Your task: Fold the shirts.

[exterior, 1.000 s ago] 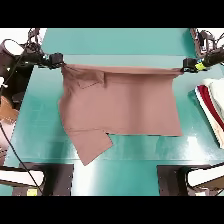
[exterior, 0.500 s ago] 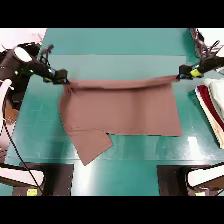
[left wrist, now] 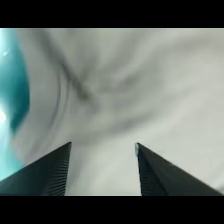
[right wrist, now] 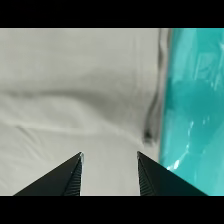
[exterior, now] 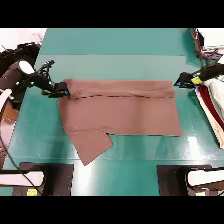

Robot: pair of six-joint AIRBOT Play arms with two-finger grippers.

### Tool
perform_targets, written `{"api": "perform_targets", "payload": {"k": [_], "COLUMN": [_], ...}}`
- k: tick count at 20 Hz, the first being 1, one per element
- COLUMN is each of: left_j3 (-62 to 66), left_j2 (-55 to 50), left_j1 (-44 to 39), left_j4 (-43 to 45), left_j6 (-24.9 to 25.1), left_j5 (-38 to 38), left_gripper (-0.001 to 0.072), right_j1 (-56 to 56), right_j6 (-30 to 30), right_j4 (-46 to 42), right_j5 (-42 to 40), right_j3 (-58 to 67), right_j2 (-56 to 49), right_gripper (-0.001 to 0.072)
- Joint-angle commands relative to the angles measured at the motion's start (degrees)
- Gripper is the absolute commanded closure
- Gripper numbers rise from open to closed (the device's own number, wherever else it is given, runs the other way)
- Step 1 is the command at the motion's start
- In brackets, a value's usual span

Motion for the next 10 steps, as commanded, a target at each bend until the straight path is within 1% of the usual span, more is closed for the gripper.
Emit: {"api": "perform_targets", "payload": {"k": [1, 3, 6, 8, 10], "left_j3": [-10.82, -21.11, -34.86, -42.18, -46.6], "left_j2": [11.06, 19.32, 30.05, 34.53, 34.38], "left_j1": [-0.07, -0.07, -0.07, -0.07, -0.22], "left_j4": [2.95, 2.78, 0.85, -4.39, -10.43], "left_j6": [-2.62, -4.22, -6.64, -6.64, -4.92], "left_j5": [-3.65, -4.9, -4.85, -2.75, -0.11], "left_gripper": [0.0221, 0.0221, 0.0221, 0.0221, 0.0221], "right_j1": [-2.4, -2.97, -2.99, -2.86, -2.4], "right_j6": [-0.02, -0.02, -0.02, -0.02, -0.02], "right_j4": [-0.68, -0.66, -0.39, 0.46, 0.42], "right_j5": [2.43, 0.72, -3.98, -6.99, -8.57], "right_j3": [-2.97, -7.82, -15.39, -19.43, -22.12], "right_j2": [7.5, 12.41, 18.34, 21.18, 23.19], "right_gripper": [0.0325, 0.0326, 0.0326, 0.0325, 0.0326]}}
